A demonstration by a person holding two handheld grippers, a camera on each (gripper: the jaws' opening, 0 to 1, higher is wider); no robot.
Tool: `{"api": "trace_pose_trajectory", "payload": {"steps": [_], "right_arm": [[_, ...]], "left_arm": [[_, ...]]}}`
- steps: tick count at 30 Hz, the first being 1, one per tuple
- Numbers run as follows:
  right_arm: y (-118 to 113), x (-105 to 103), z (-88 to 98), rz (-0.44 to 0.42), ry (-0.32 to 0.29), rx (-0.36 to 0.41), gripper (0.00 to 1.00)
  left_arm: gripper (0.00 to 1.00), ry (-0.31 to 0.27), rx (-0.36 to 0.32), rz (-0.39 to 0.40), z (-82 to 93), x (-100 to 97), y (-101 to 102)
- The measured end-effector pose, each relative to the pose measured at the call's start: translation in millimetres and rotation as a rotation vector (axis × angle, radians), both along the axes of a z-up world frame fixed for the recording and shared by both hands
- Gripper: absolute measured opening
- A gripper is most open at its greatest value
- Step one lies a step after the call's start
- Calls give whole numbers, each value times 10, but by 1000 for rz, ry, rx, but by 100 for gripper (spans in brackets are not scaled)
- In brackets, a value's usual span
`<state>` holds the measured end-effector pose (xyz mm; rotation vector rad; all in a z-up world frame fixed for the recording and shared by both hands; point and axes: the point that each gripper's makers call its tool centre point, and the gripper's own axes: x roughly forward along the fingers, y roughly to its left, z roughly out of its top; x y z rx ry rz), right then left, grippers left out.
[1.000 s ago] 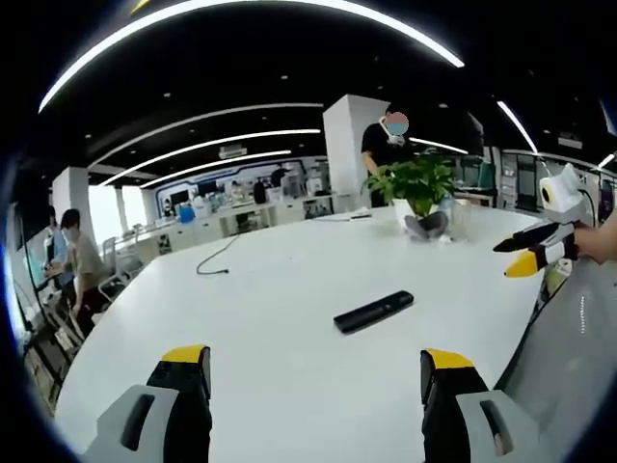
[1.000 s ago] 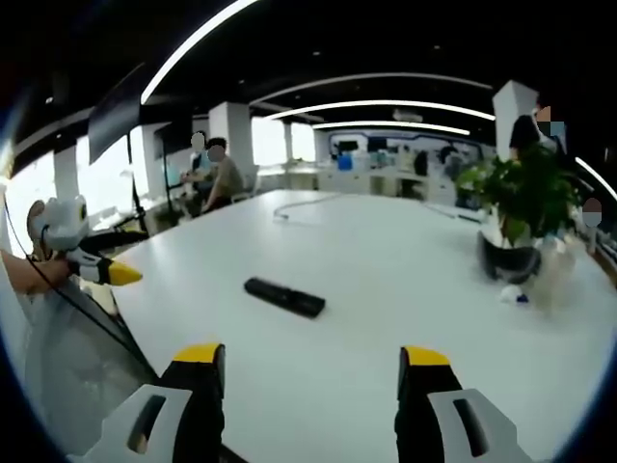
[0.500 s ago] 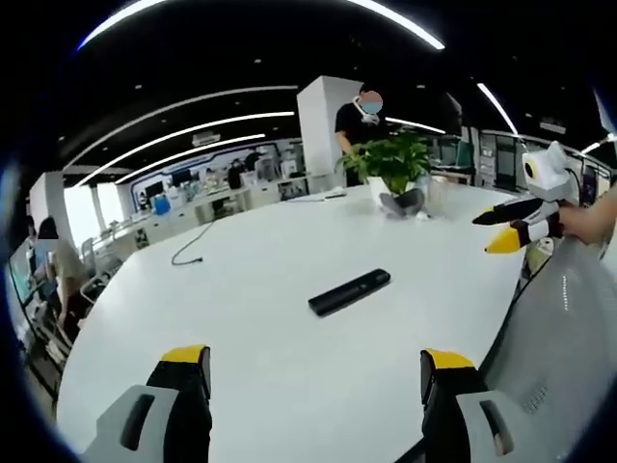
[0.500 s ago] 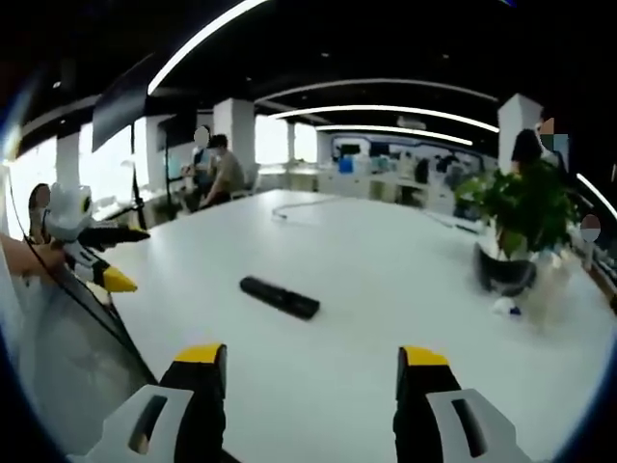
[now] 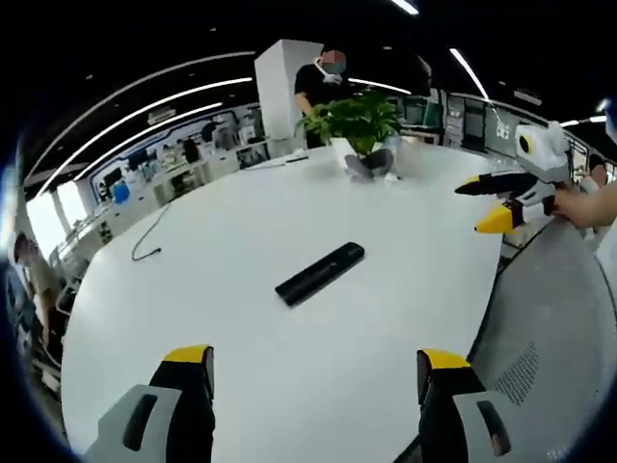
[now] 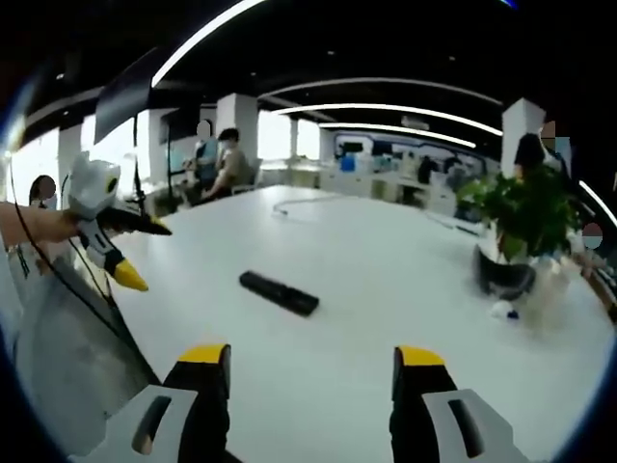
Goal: Press the specified remote control buttons in sequence, fully releasing each button before pressing the next.
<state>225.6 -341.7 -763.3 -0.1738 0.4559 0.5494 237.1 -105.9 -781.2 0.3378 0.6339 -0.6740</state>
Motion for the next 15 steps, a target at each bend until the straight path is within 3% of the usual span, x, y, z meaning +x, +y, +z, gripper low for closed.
{"api": "trace_pose_trajectory", "payload": {"steps": [3, 10, 15], "right_arm": [[-3, 10, 4, -3, -5, -3, 66], [-6, 15, -24, -5, 6, -7, 65], [25, 5, -76, 15, 27, -27, 65]], "left_arm": [[91, 26, 13, -33, -30, 27, -40], [91, 84, -39, -79, -27, 145, -199], [91, 98, 63, -202, -100, 214, -295]]}}
